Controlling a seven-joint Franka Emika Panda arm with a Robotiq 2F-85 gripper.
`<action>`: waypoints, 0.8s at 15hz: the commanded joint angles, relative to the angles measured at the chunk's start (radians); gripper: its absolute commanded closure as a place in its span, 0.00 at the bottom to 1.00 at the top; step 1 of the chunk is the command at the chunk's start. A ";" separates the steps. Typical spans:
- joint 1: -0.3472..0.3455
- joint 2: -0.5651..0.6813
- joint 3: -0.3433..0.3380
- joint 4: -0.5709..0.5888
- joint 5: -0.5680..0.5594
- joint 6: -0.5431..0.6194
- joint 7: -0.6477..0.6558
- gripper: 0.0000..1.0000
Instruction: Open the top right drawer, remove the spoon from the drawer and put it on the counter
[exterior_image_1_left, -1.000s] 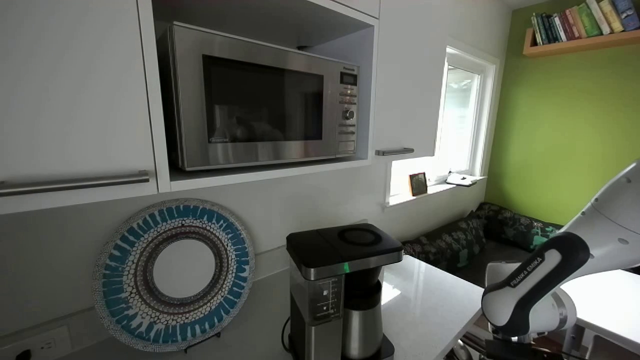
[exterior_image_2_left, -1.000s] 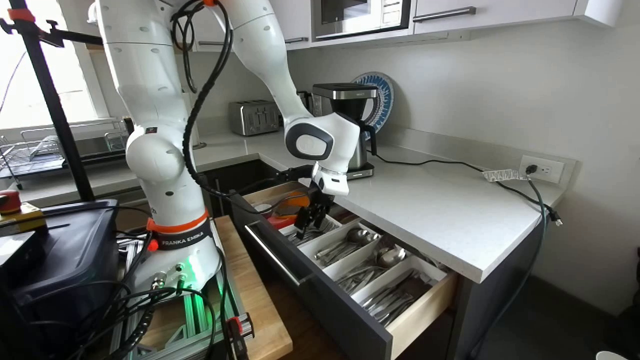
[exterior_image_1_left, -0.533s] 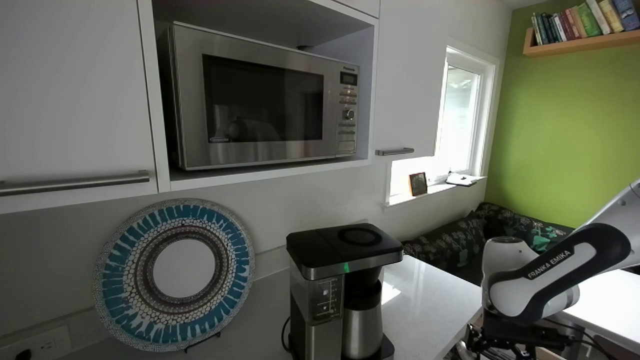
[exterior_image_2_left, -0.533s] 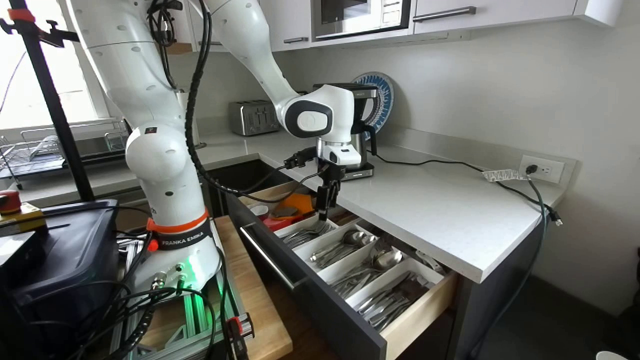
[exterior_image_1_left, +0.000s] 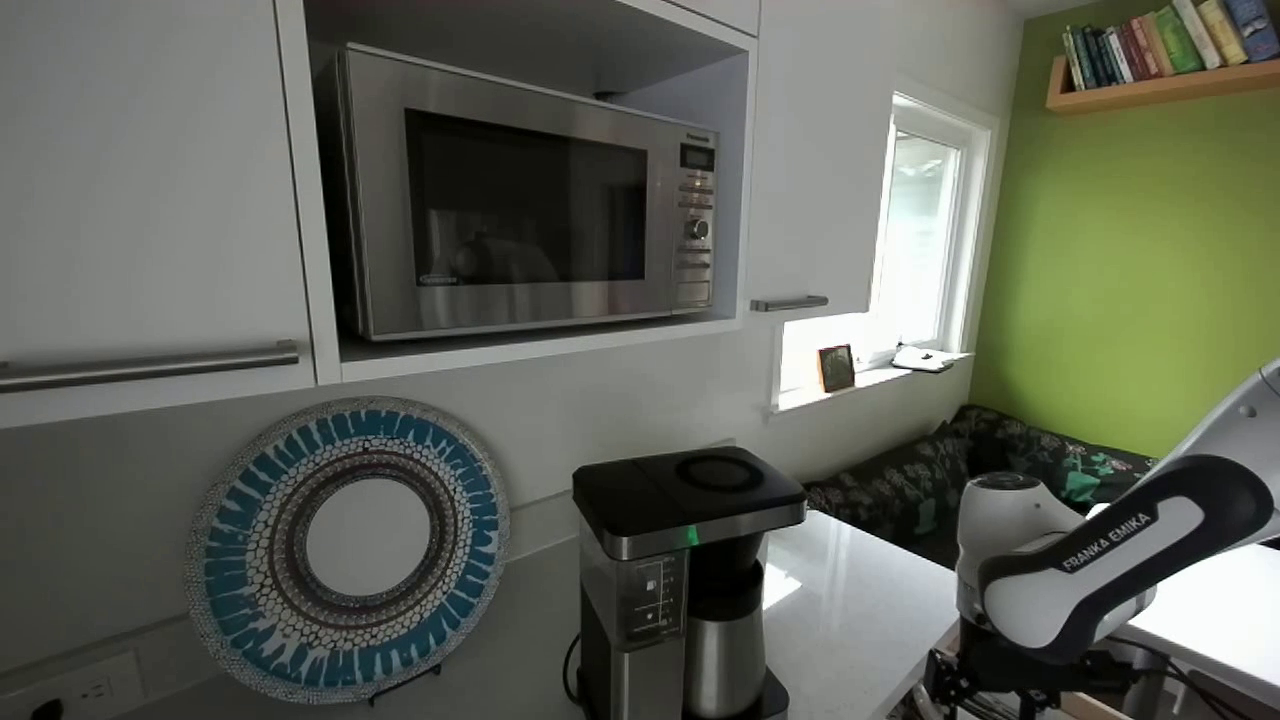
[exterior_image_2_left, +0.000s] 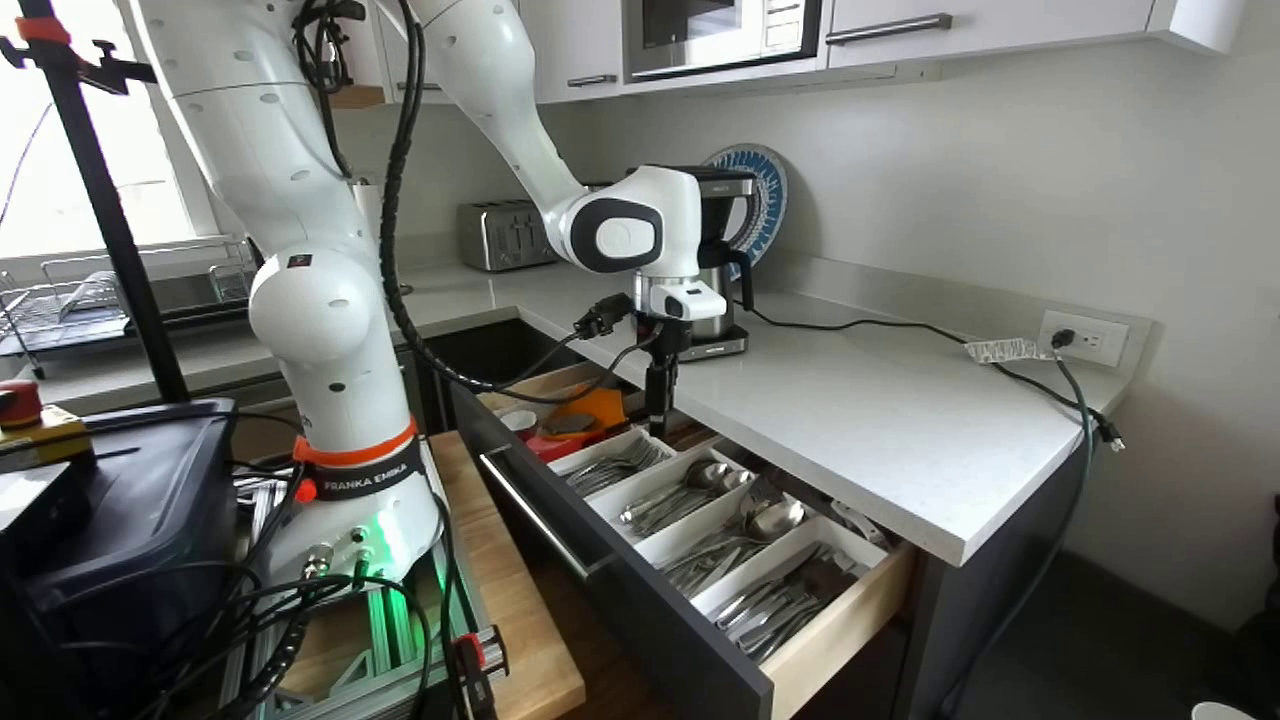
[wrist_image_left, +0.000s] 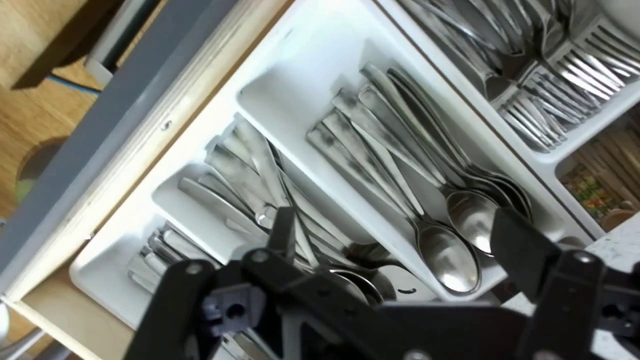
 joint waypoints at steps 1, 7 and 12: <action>-0.005 0.037 0.032 0.001 -0.053 0.107 -0.111 0.00; -0.001 0.157 0.032 -0.001 -0.144 0.283 -0.314 0.00; 0.007 0.278 -0.010 -0.004 -0.230 0.384 -0.405 0.00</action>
